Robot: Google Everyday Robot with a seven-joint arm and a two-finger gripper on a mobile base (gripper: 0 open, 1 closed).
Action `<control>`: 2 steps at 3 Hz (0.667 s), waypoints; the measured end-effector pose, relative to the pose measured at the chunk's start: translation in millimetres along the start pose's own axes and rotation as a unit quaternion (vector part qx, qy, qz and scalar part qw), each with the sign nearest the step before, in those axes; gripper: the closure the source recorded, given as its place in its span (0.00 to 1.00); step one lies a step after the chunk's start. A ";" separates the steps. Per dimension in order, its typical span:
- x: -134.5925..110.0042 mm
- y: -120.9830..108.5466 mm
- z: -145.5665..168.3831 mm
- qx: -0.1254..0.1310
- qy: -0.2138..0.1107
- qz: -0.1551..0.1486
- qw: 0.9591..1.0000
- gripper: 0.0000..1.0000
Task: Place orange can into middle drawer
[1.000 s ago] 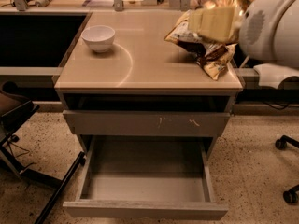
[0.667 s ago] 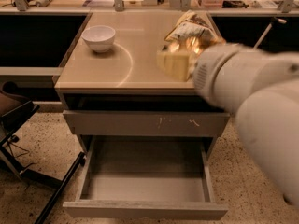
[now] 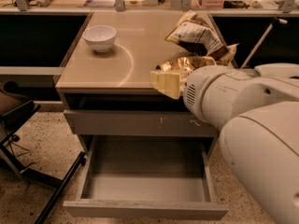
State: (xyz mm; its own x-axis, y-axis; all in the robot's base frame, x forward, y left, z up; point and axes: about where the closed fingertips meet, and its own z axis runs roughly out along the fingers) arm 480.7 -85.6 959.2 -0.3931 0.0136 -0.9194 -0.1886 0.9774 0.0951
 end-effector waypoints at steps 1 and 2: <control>35.1 -9.1 3.9 0.010 0.016 0.005 1.000 1.00; 119.1 -29.5 5.2 0.031 0.067 0.022 0.997 1.00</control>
Offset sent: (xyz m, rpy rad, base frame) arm 0.0397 0.0089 -0.3308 -0.0920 0.2875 -0.1749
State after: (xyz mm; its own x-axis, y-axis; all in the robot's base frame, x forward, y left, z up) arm 444.1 -111.7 844.9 -0.5170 0.0322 -0.8554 -0.1148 0.9877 0.1066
